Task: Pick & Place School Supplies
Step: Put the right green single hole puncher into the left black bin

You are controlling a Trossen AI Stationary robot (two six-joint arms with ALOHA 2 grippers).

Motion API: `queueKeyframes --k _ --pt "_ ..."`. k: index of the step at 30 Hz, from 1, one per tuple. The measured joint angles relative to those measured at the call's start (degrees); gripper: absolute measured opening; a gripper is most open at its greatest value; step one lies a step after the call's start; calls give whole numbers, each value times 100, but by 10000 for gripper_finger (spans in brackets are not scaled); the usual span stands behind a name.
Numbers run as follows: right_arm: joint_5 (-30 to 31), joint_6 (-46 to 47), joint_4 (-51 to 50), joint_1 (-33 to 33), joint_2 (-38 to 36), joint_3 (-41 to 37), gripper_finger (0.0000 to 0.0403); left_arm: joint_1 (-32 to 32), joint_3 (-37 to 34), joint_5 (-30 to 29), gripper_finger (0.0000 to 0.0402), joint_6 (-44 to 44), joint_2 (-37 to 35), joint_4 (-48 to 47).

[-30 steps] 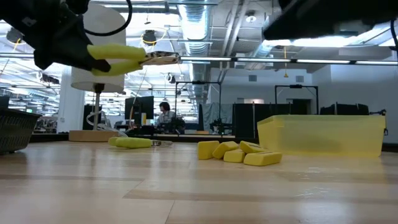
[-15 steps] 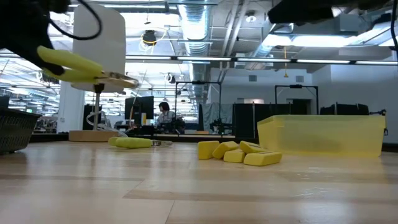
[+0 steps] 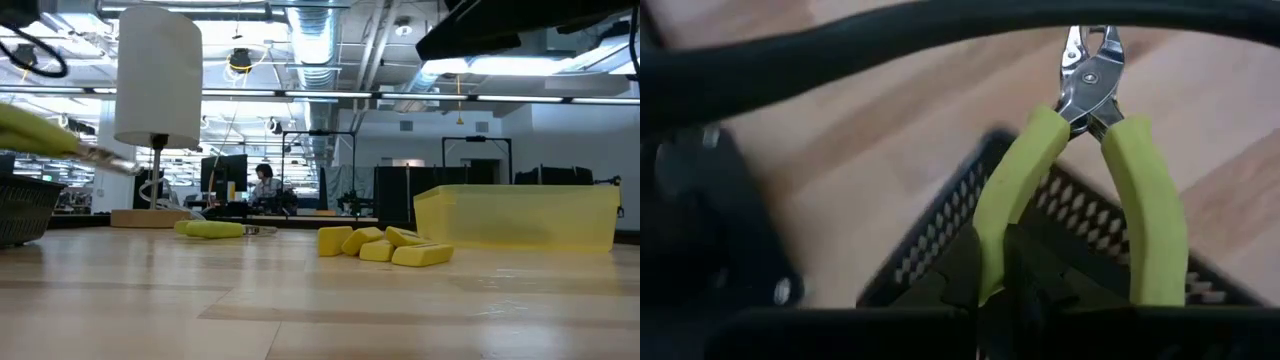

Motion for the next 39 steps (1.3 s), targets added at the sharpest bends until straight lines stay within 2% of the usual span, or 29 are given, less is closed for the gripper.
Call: queueKeyframes --k 8,15,19,22,34,39 --pt "-11 -17 -52 -2 0 0 186 7 1043 -12 17 73 829 -1384" --pt "-18 -42 -55 -2 0 0 186 55 1215 -374 17 626 642 -1481" --pt "-18 -14 -57 -22 0 0 186 178 1210 7 17 1210 579 -1488" --pt "-23 42 -57 -68 0 0 186 177 1210 314 17 1292 517 -1487" --pt "-35 330 -116 -256 0 0 186 -587 1208 1206 17 168 470 -1486" --pt "-35 458 -149 -295 0 0 186 -675 1208 1662 17 38 470 -1485"
